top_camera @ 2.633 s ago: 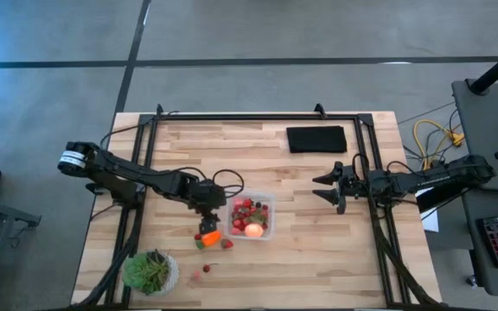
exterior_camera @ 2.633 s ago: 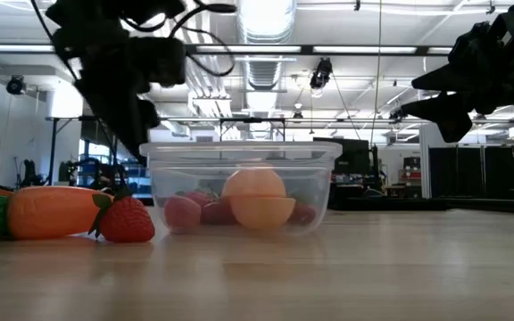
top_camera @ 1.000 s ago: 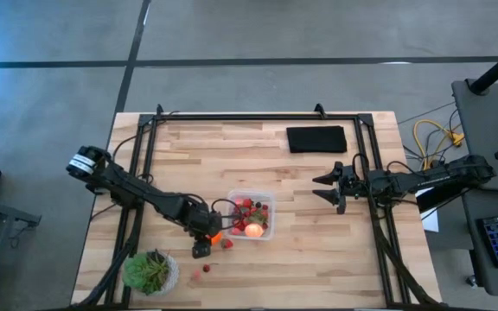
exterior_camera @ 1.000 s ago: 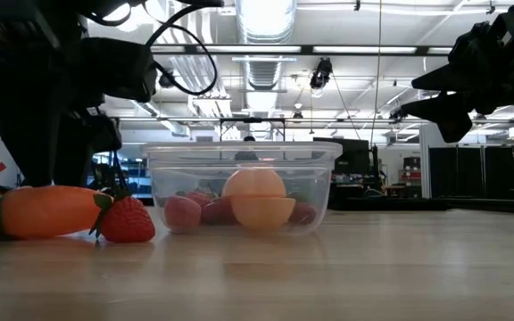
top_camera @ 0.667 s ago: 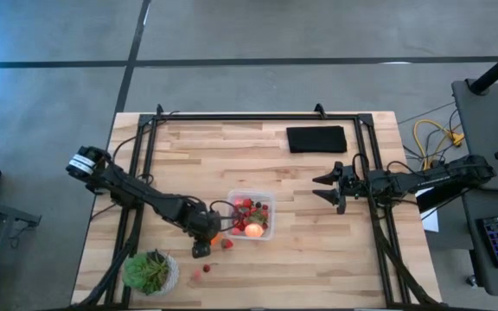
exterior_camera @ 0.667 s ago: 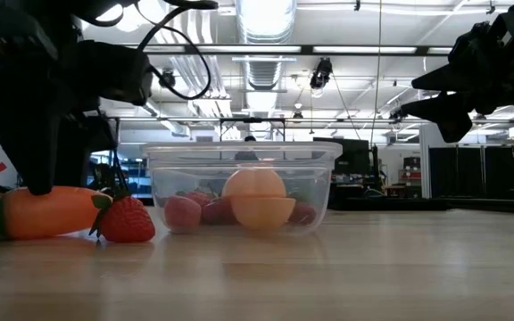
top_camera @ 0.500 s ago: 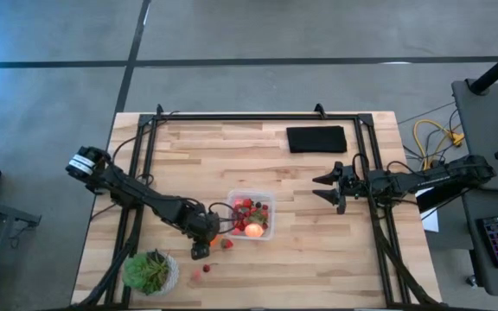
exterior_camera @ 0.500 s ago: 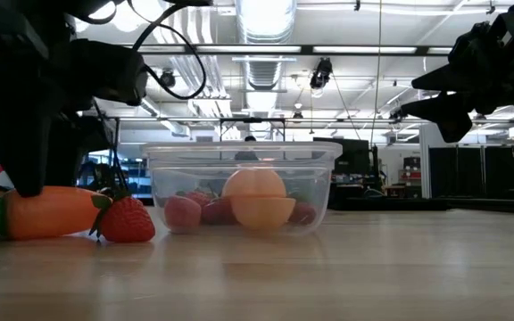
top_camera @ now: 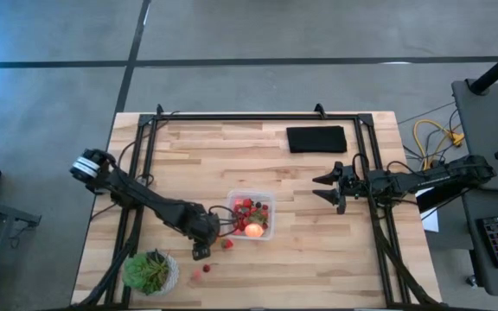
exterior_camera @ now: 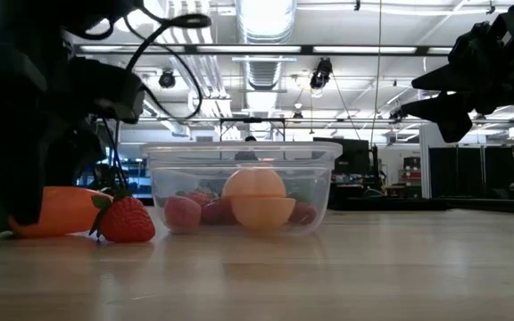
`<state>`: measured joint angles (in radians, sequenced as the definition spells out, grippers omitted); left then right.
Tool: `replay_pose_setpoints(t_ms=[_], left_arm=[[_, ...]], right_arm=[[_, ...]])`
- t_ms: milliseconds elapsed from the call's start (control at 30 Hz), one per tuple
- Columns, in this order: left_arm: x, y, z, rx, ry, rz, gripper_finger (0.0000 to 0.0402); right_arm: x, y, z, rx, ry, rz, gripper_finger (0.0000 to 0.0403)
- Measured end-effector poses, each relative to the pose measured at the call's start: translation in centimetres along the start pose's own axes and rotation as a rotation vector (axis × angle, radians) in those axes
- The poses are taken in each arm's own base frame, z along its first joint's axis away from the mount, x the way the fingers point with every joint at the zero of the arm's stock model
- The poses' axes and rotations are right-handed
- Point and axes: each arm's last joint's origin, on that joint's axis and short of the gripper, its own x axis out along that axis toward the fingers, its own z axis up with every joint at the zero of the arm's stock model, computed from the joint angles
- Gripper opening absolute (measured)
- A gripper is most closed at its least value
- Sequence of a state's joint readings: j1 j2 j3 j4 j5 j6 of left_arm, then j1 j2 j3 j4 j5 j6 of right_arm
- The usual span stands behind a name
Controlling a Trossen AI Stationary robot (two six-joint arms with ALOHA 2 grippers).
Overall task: Pick and placing Produce into tupperware
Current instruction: Put the orange carrot into the transparent container
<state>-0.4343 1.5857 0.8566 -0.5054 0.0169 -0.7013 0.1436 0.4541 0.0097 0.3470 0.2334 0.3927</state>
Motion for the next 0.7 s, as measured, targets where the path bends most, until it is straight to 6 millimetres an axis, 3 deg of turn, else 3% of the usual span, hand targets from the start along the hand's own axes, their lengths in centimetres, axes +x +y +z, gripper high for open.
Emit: replay_pose_setpoints(t_ms=[233, 567, 700], left_arm=[[0.9, 0.0, -0.1, 0.003, 0.028, 0.019, 0.0207], [-0.1, 0.1, -0.1, 0.032, 0.009, 0.030, 0.0148], [-1.5, 0.2, 0.2, 0.060, 0.013, 0.051, 0.0149]], right_arm=[[0.0, 0.0, 0.0, 0.000, 0.000, 0.000, 0.0226], [0.0, 0.0, 0.0, 0.000, 0.000, 0.000, 0.0226], [0.0, 0.0, 0.0, 0.000, 0.000, 0.000, 0.0226]])
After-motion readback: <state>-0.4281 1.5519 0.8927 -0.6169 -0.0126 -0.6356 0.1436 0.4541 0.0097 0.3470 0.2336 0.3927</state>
